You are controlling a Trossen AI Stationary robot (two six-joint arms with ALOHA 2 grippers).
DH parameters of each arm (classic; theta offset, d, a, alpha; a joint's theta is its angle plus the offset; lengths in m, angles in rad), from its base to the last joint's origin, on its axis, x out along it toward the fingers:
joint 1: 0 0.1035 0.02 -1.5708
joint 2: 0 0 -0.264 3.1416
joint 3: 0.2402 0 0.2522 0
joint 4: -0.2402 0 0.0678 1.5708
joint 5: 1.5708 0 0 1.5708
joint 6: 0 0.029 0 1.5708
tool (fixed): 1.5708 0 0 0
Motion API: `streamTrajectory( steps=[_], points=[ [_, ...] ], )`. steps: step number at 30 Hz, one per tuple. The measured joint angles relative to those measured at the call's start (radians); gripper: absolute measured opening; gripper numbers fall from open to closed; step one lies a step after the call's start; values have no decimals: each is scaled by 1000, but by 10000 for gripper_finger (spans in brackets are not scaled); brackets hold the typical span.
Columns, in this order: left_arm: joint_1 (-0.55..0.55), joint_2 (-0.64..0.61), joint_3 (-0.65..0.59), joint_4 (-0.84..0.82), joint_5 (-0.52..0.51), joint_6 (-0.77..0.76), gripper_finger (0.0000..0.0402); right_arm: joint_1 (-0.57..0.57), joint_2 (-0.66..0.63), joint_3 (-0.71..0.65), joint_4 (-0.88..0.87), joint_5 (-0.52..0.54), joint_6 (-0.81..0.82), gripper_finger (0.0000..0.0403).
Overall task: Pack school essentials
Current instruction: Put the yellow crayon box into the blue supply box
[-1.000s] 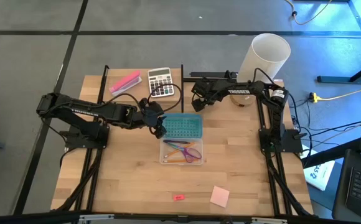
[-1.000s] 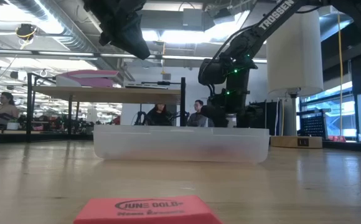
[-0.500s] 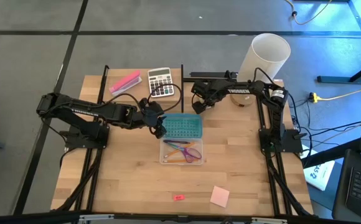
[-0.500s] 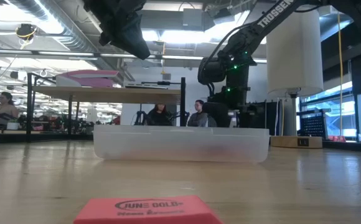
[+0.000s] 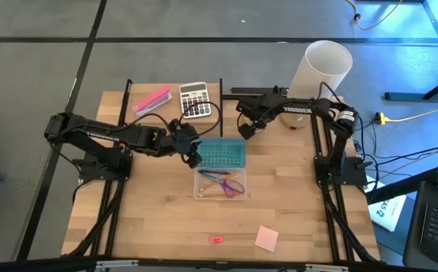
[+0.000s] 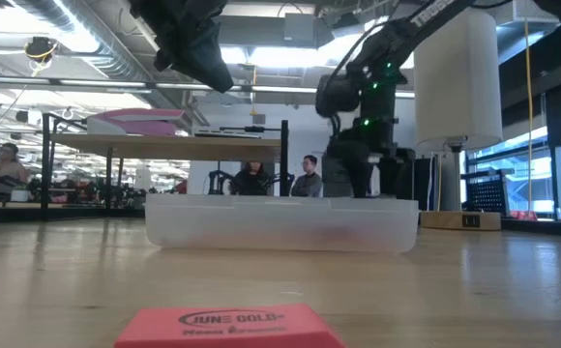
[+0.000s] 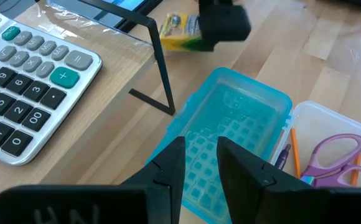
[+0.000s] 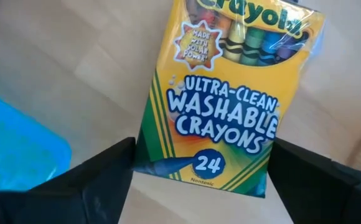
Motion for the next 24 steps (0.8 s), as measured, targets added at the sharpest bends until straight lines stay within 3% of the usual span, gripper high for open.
streamTrajectory(
  steps=[11,24],
  points=[
    [0,0,0,-5,0,0,85,28,-152,0,-89,64,-55,341],
    [-3,0,0,-11,0,0,86,212,-269,0,-105,65,-178,342]
  ],
)
